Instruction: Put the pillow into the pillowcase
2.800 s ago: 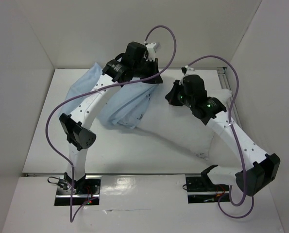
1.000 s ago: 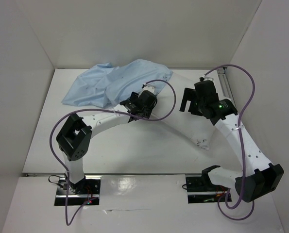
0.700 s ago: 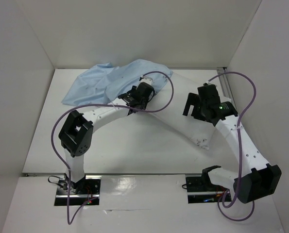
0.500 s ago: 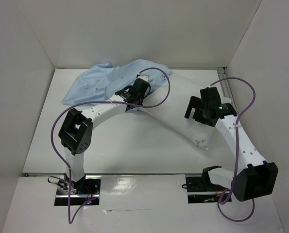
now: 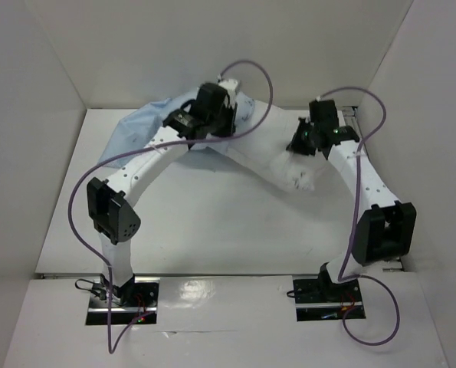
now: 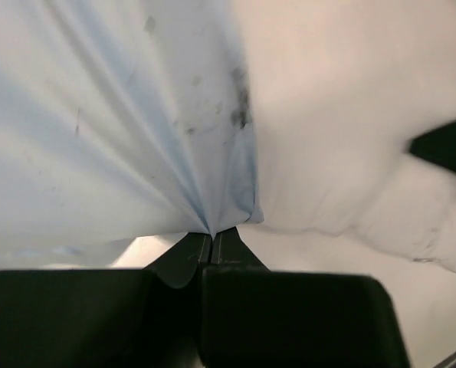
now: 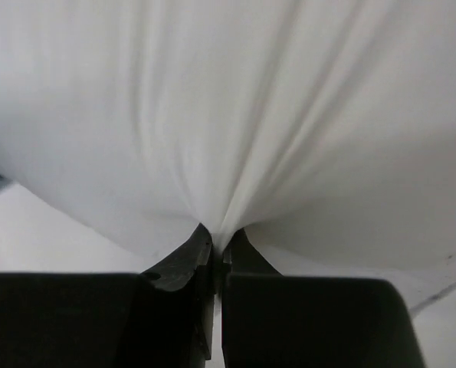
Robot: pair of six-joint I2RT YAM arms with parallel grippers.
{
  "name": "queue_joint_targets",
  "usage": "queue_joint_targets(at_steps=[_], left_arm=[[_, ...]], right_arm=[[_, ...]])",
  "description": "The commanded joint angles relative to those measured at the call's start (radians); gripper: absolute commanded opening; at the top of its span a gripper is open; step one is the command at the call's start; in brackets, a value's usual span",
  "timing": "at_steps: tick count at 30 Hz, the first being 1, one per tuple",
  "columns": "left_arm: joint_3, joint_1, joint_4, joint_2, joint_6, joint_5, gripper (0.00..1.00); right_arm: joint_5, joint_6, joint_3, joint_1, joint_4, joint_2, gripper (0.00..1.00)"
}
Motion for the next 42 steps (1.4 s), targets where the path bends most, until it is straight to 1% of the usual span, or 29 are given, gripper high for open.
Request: queue_joint_targets(at_steps=[1,2,3,6,7,8,10,12,15,18,19,22,23,24,26,27,28,29,30,33,34,35,36,37,38,39,40,41,42], left_arm=[[0.321,0.040,0.002,0.016,-0.039,0.304,0.00],[0.448,0.055,0.002,0.035,-0.054,0.351,0.00],[0.488,0.067,0.002,0.048,-0.073,0.395,0.00],[0.465,0.089,0.054,0.046,-0.133,0.535,0.00],[0.417,0.089,0.069,0.030,-0.143,0.581,0.00],[0.292,0.089,0.086,-0.011,-0.152,0.594,0.00],[0.143,0.089,0.139,-0.063,-0.165,0.618,0.00],[-0.086,0.089,0.172,-0.158,-0.209,0.644,0.00],[-0.339,0.078,0.250,-0.263,-0.258,0.640,0.00],[-0.413,0.058,0.205,-0.344,-0.258,0.620,0.00],[-0.413,0.058,0.172,-0.362,-0.246,0.609,0.05],[-0.374,0.049,0.022,-0.373,-0.183,0.522,0.41],[-0.354,0.049,-0.009,-0.384,-0.168,0.481,0.74],[-0.299,0.049,-0.039,-0.384,-0.141,0.456,0.86],[-0.231,0.049,-0.133,-0.384,-0.114,0.411,0.97],[-0.200,0.061,-0.158,-0.384,-0.091,0.376,0.99],[-0.144,0.072,-0.179,-0.373,-0.091,0.376,0.98],[-0.121,0.086,-0.204,-0.360,-0.078,0.376,0.93],[-0.101,0.118,-0.204,-0.360,-0.068,0.390,0.86],[-0.087,0.181,-0.133,-0.350,-0.082,0.329,0.22],[-0.070,0.198,-0.118,-0.334,-0.082,0.328,0.22],[-0.044,0.214,-0.118,-0.279,-0.082,0.319,0.15],[-0.009,0.228,-0.132,-0.237,-0.082,0.293,0.17],[0.095,0.238,-0.159,-0.188,-0.094,0.260,0.26],[0.167,0.247,-0.197,-0.130,-0.094,0.223,0.40],[0.243,0.247,-0.233,-0.005,-0.094,0.191,0.70],[0.389,0.247,-0.301,0.059,-0.106,0.099,0.80],[0.456,0.247,-0.325,0.118,-0.107,0.080,0.88],[0.511,0.247,-0.345,0.222,-0.107,0.060,0.89]], right_arm=[[-0.085,0.010,0.321,0.008,0.228,0.022,0.00],[-0.085,0.010,0.380,0.008,0.217,0.023,0.00],[-0.116,0.021,0.455,0.008,0.217,0.033,0.00],[-0.135,0.033,0.408,0.060,0.251,0.024,0.00],[-0.112,0.042,0.365,0.087,0.251,0.009,0.00],[-0.102,0.056,0.309,0.145,0.287,-0.014,0.00],[-0.071,0.079,0.117,0.198,0.297,-0.037,0.00],[-0.071,0.146,-0.085,0.259,0.357,-0.089,0.00],[-0.040,0.241,-0.265,0.341,0.436,-0.172,0.00],[0.000,0.280,-0.426,0.397,0.446,-0.241,0.00],[0.010,0.280,-0.440,0.398,0.437,-0.258,0.00],[0.035,0.254,-0.450,0.398,0.400,-0.330,0.00],[0.046,0.245,-0.450,0.398,0.391,-0.344,0.00],[0.046,0.214,-0.450,0.398,0.366,-0.355,0.00],[0.070,0.183,-0.410,0.398,0.319,-0.355,0.09],[0.099,0.150,-0.392,0.398,0.291,-0.355,0.23],[0.119,0.136,-0.373,0.398,0.239,-0.355,0.67],[0.141,0.125,-0.329,0.398,0.211,-0.344,0.78],[0.191,0.101,-0.306,0.398,0.187,-0.344,0.84],[0.299,0.053,-0.211,0.398,0.134,-0.344,0.96],[0.323,0.036,-0.188,0.398,0.134,-0.344,0.98],[0.351,0.027,-0.142,0.398,0.134,-0.344,1.00],[0.394,0.027,-0.117,0.385,0.134,-0.330,1.00],[0.406,0.018,-0.092,0.355,0.124,-0.301,1.00],[0.406,0.018,-0.042,0.329,0.115,-0.280,1.00],[0.371,0.018,-0.017,0.295,0.104,-0.257,1.00],[0.350,0.028,0.018,0.228,0.081,-0.209,1.00],[0.324,0.039,0.027,0.191,0.081,-0.191,1.00],[0.255,0.039,0.027,0.153,0.081,-0.180,1.00]])
